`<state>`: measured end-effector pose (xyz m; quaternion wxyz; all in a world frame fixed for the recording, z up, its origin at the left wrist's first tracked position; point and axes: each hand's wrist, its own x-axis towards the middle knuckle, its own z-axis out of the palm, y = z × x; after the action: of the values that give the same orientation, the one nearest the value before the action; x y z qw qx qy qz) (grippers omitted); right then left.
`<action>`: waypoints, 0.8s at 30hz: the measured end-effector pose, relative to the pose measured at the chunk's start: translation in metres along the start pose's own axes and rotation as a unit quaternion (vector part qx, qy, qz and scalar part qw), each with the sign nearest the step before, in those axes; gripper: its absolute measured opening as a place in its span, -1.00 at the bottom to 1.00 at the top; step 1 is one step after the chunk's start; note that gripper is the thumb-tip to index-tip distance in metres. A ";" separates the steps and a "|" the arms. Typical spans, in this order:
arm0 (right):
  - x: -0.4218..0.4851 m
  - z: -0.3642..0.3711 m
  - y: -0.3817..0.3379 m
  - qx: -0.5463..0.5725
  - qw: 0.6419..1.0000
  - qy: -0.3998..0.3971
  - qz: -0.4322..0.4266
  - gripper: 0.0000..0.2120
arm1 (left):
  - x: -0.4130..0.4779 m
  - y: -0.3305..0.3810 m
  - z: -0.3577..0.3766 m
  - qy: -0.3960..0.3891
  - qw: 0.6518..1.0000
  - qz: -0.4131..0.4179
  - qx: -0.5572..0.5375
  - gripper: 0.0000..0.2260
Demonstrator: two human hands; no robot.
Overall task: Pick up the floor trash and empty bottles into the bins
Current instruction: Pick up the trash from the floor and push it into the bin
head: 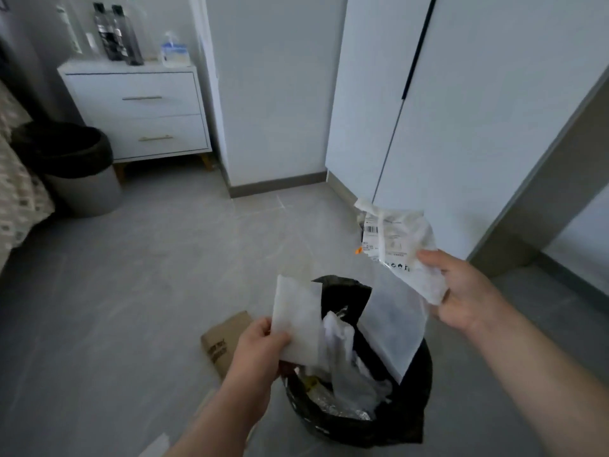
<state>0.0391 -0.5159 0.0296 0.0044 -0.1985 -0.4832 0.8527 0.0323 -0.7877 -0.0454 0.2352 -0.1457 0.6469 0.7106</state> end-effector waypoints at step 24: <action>0.006 -0.019 0.064 -0.016 0.993 0.000 0.121 -0.56 | 0.005 -0.058 -0.002 -0.092 0.756 0.205 0.614 0.14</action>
<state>0.0520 -0.5336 -0.0342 -0.1015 -0.2555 -0.4691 0.8392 0.0579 -0.7861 -0.0980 0.1808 0.2322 0.9342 0.2015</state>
